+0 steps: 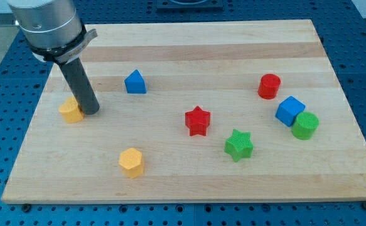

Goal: Drag the red circle to the bottom right of the blue triangle

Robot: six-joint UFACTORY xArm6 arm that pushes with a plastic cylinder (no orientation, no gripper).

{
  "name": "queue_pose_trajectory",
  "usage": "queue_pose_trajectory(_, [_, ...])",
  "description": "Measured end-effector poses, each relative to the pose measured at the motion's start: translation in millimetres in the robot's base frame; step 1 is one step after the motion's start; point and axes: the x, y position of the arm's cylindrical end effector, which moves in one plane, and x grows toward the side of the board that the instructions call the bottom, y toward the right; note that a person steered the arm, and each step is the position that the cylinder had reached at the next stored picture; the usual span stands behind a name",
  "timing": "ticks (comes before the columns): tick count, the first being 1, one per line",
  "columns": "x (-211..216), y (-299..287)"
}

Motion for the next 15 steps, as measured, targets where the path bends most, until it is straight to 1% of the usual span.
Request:
queue_pose_trajectory(1, [0.0,55.3])
queue_pose_trajectory(2, [-0.3,131.2])
queue_pose_trajectory(3, [-35.4,168.4])
queue_pose_trajectory(4, [-90.4,192.0])
queue_pose_trajectory(5, [-104.1,268.5])
queue_pose_trajectory(6, [-93.4,347.6])
queue_pose_trajectory(7, [-54.8,365.7])
queue_pose_trajectory(9, [-48.1,316.2])
queue_pose_trajectory(10, [-48.4,364.6])
queue_pose_trajectory(11, [-30.5,406.8])
queue_pose_trajectory(12, [-16.6,403.6])
queue_pose_trajectory(14, [-17.3,309.9])
queue_pose_trajectory(15, [-17.4,284.4])
